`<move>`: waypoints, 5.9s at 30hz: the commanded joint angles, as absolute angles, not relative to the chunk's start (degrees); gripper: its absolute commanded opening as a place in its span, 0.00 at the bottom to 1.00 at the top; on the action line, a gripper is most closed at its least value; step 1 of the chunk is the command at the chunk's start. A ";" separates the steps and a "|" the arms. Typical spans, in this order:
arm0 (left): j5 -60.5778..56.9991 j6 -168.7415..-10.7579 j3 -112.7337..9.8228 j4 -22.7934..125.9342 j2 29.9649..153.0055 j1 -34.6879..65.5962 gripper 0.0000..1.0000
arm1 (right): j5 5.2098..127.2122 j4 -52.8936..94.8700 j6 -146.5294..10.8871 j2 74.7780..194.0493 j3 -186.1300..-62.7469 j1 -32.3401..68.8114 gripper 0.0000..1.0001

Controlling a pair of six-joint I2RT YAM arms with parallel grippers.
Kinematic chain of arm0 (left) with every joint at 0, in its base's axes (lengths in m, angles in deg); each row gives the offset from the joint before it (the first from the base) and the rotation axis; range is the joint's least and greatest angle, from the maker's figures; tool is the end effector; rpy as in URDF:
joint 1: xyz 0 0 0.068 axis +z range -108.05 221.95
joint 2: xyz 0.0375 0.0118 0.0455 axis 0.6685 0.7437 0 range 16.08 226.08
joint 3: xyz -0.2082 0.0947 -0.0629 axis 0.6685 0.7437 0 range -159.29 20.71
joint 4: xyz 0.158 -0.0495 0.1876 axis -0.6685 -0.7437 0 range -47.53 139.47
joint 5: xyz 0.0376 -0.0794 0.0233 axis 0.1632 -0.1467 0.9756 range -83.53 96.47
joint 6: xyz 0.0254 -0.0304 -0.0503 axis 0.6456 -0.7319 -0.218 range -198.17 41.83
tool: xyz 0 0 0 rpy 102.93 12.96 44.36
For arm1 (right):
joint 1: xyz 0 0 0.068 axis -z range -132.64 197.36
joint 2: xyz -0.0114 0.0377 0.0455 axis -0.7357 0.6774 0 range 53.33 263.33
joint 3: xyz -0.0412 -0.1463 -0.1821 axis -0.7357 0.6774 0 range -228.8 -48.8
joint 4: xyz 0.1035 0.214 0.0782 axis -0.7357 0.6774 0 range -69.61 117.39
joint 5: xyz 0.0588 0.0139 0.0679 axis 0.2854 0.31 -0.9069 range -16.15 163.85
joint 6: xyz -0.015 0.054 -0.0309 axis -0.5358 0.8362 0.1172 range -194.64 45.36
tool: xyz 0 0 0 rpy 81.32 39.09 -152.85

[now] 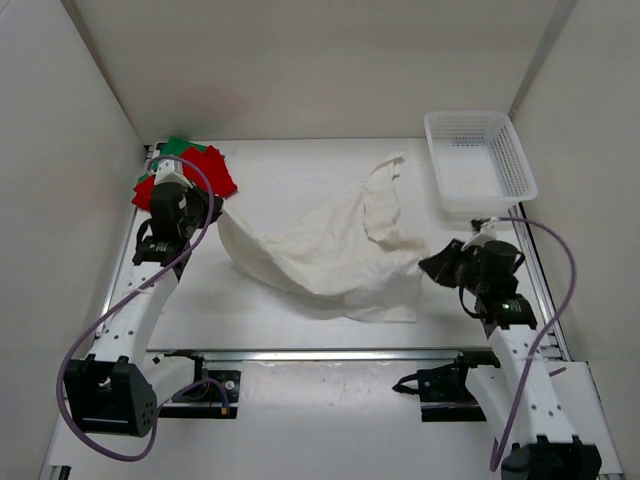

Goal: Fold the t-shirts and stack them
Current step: Flatten out the tshirt

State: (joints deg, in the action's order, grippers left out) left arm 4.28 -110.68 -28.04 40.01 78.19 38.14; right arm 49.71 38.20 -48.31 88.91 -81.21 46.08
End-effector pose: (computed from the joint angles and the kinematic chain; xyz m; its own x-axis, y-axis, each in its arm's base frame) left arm 0.2675 -0.0198 0.2709 -0.3808 -0.5129 -0.7693 -0.1222 0.8527 -0.5080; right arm 0.1822 0.0245 0.2499 -0.4992 0.3936 -0.7719 -0.2017 0.8136 0.5453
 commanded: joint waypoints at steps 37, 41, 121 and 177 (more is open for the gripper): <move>9.01 -117.54 -7.15 32.16 54.85 44.94 0.82 | 59.52 13.44 -38.25 108.90 -73.24 38.84 0.37; 13.59 -118.33 -5.31 26.63 51.06 45.90 0.79 | 57.51 16.16 -38.86 100.56 -67.36 36.56 0.34; 15.70 -116.40 -1.35 41.11 58.27 33.51 0.00 | 75.17 32.17 -41.42 104.13 -63.48 33.39 0.31; 3.66 -109.64 -55.15 23.79 78.92 36.67 0.00 | 92.39 56.54 -75.36 129.19 -155.13 13.63 0.00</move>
